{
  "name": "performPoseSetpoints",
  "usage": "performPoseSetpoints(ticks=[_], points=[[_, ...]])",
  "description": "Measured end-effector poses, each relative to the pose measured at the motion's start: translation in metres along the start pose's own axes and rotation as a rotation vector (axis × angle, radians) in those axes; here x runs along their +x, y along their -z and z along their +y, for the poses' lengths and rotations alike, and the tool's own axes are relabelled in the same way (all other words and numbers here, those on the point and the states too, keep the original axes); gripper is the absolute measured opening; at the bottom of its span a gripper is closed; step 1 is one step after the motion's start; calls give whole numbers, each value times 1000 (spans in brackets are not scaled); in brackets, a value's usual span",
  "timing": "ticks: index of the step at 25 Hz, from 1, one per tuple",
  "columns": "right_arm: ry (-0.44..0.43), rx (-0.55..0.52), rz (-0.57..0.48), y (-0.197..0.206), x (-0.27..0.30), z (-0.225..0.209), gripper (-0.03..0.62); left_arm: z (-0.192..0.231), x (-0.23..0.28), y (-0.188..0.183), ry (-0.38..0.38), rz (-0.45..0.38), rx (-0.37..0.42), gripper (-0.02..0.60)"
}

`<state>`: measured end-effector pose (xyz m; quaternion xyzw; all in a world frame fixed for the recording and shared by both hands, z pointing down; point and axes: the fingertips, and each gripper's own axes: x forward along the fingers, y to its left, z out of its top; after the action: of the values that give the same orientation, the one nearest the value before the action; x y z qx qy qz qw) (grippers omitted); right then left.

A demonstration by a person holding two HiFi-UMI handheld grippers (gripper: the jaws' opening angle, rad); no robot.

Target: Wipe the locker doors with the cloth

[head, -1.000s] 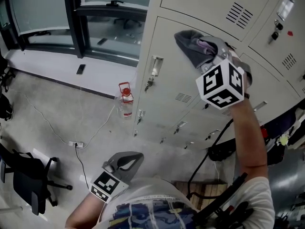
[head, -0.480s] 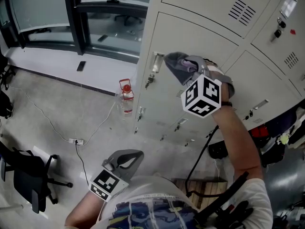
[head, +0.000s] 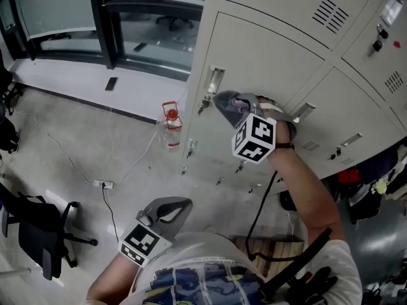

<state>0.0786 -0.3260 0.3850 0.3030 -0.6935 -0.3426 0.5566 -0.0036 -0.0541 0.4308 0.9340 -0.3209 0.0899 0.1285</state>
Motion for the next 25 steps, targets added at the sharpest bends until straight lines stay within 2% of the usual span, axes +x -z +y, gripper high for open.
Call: performPoseSetpoints(ticks=[7, 12, 17, 25], points=[[-94, -4, 30, 9, 37, 53, 89, 4, -3, 2, -14, 1, -9, 3], [-128, -6, 44, 10, 57, 79, 89, 7, -4, 3, -21, 6, -14, 3], [-197, 5, 64, 16, 77, 106, 89, 8, -5, 5, -24, 10, -16, 3], [-296, 50, 57, 18, 87, 129, 89, 8, -9, 4, -20, 10, 0, 3]])
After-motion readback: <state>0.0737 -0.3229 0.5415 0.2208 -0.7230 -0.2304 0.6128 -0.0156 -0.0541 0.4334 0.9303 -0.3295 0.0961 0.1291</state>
